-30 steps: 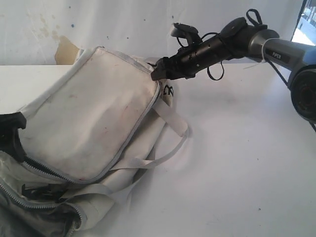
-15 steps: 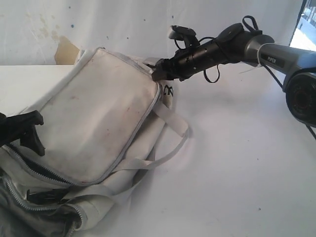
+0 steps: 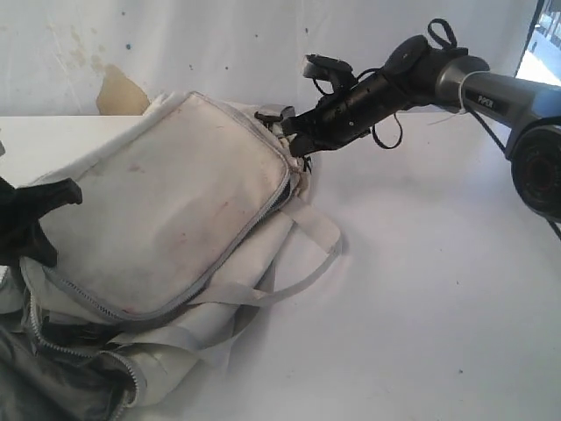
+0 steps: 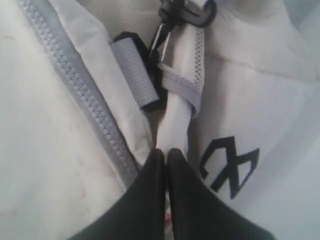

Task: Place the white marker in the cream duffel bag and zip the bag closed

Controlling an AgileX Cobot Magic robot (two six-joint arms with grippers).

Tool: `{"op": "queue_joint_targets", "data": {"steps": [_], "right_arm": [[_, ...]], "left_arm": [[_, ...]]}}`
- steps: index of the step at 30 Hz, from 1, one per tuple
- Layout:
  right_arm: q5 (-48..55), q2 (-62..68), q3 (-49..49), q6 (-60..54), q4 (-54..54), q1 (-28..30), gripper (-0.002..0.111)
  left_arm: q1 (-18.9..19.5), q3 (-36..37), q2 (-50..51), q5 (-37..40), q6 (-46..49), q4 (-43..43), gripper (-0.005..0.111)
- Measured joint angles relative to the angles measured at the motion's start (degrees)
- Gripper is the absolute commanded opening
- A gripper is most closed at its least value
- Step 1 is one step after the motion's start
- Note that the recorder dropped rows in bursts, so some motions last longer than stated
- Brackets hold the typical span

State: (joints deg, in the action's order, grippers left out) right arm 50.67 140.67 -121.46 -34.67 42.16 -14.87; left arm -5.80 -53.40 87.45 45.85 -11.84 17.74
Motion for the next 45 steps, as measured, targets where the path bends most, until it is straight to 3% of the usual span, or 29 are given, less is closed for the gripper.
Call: {"op": "queue_joint_targets", "data": {"steps": [10,15,18,23,25,34,45], "right_arm": [[10.4,-6.3,0.0,12.8,-13.5,1.2,0.000],[10.7,-8.4,0.0,12.1,-12.7,1.2,0.001],[9.1,-8.2,0.0,11.6,-8.8,1.2,0.017],[5.0,-4.4,0.0,11.3,-0.6,1.2,0.061],[3.0,-2.9,0.0,11.1,2.1,1.2,0.067],[-0.8,1.6,0.0,7.1,8.9,1.2,0.065],[-2.9,4.6,0.0,-0.7,17.3,0.6,0.035]], "left_arm": [[0.7,-8.9,0.1,0.9,1.0,-1.9,0.000],[2.6,-10.6,0.1,5.4,3.2,-1.9,0.000],[2.9,-10.8,0.2,7.6,4.4,-1.9,0.000],[2.9,-10.8,0.2,9.8,4.7,-1.9,0.000],[2.9,-10.8,0.2,10.3,4.7,-1.9,0.000],[2.9,-10.9,0.2,10.6,5.1,-1.9,0.000],[2.9,-10.9,0.2,10.2,5.2,-1.9,0.000]]}}
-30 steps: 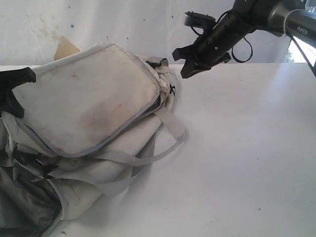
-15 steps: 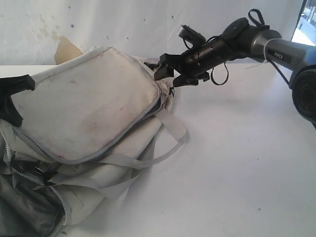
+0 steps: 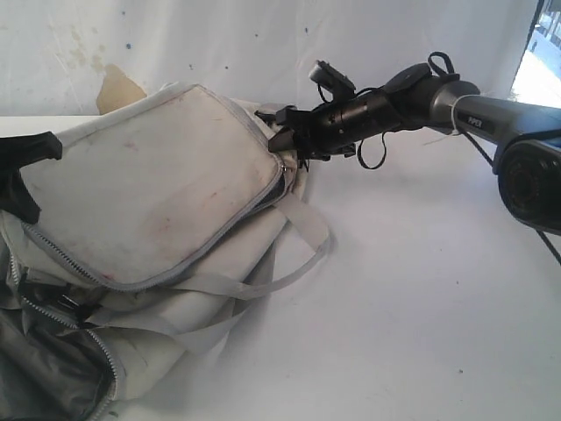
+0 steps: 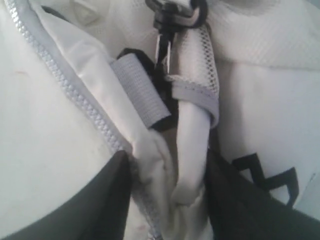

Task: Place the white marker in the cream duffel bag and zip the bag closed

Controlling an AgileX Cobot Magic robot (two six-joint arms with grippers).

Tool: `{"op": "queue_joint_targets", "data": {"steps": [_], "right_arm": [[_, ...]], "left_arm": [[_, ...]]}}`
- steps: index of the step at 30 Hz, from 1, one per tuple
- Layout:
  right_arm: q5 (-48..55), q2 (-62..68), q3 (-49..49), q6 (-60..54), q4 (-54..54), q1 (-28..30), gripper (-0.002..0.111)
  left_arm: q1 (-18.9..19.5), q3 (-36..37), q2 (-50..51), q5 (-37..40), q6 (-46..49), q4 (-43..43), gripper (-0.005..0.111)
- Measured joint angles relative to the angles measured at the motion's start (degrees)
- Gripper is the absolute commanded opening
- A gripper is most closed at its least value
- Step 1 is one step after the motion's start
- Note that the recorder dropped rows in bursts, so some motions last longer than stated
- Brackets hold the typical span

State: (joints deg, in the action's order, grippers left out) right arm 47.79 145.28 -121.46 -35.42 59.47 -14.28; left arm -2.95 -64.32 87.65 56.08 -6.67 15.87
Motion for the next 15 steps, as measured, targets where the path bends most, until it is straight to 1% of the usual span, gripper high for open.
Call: {"op": "queue_joint_targets", "data": {"steps": [2,4,10,13,15], "right_arm": [[0.0,0.2,0.0,-0.6,0.4,-0.3,0.023],[0.7,0.3,0.0,-0.9,0.4,-0.6,0.001],[3.9,0.3,0.0,1.7,-2.8,0.0,0.000],[6.4,-0.9,0.0,6.0,-8.6,1.0,0.000],[9.7,-3.0,0.0,9.9,-14.3,2.0,0.000]], "left_arm": [[0.0,0.0,0.0,-0.1,0.0,0.0,0.000],[0.0,0.0,0.0,-0.2,0.0,0.0,0.000],[0.0,0.0,0.0,-0.7,0.3,0.0,0.000],[0.3,0.0,0.0,-2.1,0.7,0.0,0.000],[1.1,0.0,0.0,-3.6,1.0,0.7,0.000]]}}
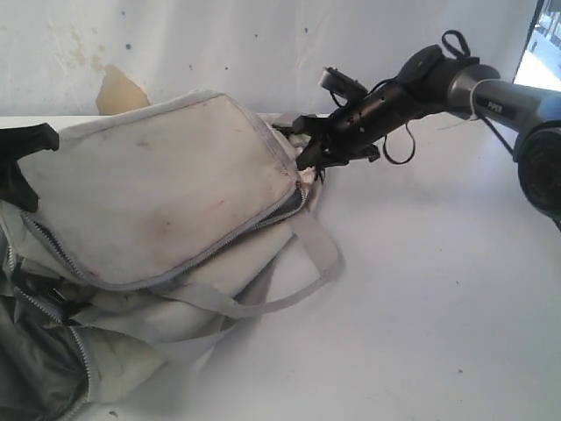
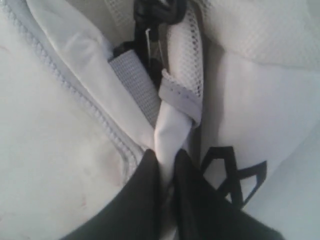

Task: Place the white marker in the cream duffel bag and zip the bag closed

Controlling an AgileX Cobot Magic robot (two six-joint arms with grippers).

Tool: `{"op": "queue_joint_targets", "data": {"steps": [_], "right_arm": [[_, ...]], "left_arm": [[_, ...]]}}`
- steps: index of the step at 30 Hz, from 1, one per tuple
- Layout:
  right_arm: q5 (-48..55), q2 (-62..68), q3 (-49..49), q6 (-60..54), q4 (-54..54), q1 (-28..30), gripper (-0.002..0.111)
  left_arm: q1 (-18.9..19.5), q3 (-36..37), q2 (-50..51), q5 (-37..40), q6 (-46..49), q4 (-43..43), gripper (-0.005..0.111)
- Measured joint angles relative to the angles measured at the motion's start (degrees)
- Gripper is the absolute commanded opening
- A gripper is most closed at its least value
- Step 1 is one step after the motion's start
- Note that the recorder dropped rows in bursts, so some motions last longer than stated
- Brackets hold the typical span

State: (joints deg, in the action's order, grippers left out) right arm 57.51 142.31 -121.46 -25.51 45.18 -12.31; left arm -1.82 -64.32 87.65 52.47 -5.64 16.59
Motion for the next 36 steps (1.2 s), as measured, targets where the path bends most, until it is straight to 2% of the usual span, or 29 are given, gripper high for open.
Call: {"op": "queue_joint_targets", "data": {"steps": [6,11,16,20,24,28,34,36], "right_arm": [[7.4,-5.7,0.3,7.9,-9.7,1.2,0.000],[8.1,-14.6,6.5,14.0,-17.6,1.2,0.000],[5.8,-29.0,22.6,21.7,-25.3,1.3,0.000],[1.5,-37.5,35.0,23.7,-26.0,1.3,0.000],[-5.8,-46.8,48.1,26.3,-26.0,1.3,0.000],[-10.3,-48.4,56.1,27.1,-25.8,1.3,0.000],[-12.5,-48.4,58.7,27.2,-26.0,1.3,0.000],[-12.5,-48.4,58.7,27.2,-26.0,1.3,0.000]], "left_arm": [[2.0,0.0,0.3,-5.8,0.8,5.1,0.000],[2.3,0.0,1.0,-10.8,8.5,13.6,0.000],[2.4,-0.5,6.6,-12.5,26.5,27.6,0.000],[2.4,-4.5,9.1,-10.8,30.6,31.8,0.000],[2.4,-8.5,12.1,-5.9,31.5,32.6,0.001],[2.4,-8.6,12.5,-1.5,34.0,31.9,0.016],[2.5,-8.7,12.5,0.4,38.0,29.1,0.064],[2.6,-8.7,12.5,0.4,38.2,29.0,0.075]]}}
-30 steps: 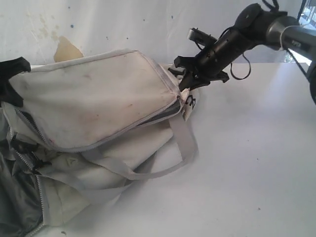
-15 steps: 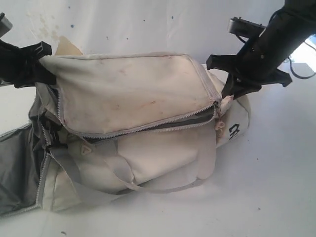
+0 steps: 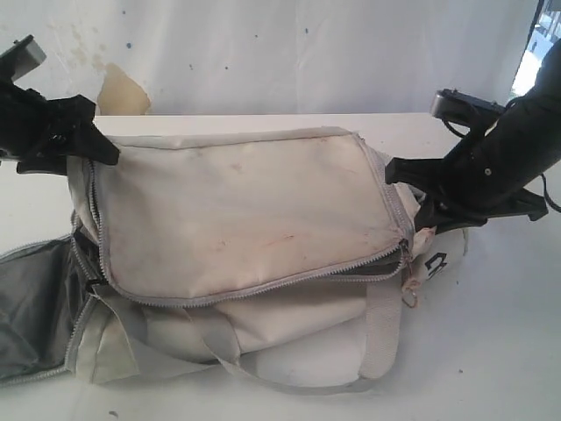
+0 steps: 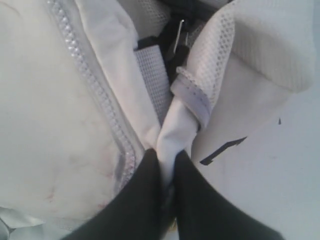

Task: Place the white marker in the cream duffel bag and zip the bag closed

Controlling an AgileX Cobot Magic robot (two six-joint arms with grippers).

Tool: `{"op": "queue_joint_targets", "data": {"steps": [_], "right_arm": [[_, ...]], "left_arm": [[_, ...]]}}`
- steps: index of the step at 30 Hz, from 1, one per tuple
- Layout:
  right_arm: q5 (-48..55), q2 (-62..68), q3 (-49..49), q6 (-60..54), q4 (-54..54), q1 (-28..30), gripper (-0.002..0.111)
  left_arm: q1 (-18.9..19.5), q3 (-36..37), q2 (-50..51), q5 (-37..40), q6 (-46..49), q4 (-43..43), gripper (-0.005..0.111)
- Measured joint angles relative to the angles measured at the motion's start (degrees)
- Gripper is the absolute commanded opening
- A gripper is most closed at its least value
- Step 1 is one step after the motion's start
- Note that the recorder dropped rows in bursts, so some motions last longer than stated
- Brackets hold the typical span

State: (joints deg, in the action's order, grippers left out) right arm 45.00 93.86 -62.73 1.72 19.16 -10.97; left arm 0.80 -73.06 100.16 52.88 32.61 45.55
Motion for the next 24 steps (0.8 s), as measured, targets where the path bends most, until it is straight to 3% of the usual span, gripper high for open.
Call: {"op": "queue_joint_targets", "data": {"steps": [2,7,10,12,17,19,21,24], "right_arm": [[-0.1,0.0,0.0,0.0,0.1,0.0,0.000],[-3.8,0.0,0.0,0.0,5.9,0.2,0.000],[-7.9,0.0,0.0,0.0,13.2,0.4,0.000],[-8.9,0.0,0.0,0.1,14.6,0.4,0.000],[-8.9,0.0,0.0,-0.9,14.8,0.4,0.000],[-8.8,0.0,0.0,-0.9,14.9,0.4,0.000],[-8.8,0.0,0.0,-0.9,14.9,0.4,0.000],[-8.8,0.0,0.0,-0.9,14.9,0.4,0.000]], "left_arm": [[0.1,-0.6,0.0,0.3,0.2,0.0,0.081],[-0.4,-1.9,-3.6,5.6,0.6,-0.1,0.079],[-4.7,-2.0,-6.5,11.0,2.1,-0.4,0.076],[-6.9,-2.0,-8.5,11.1,2.2,-4.2,0.078],[-7.0,-2.1,-10.9,3.5,-14.5,-25.3,0.093],[-6.7,-2.1,-10.9,3.2,-18.9,-30.5,0.093],[-6.6,-2.1,-10.9,3.7,-20.2,-30.3,0.093],[-6.6,-2.1,-10.9,6.3,-18.6,-23.4,0.093]]}}
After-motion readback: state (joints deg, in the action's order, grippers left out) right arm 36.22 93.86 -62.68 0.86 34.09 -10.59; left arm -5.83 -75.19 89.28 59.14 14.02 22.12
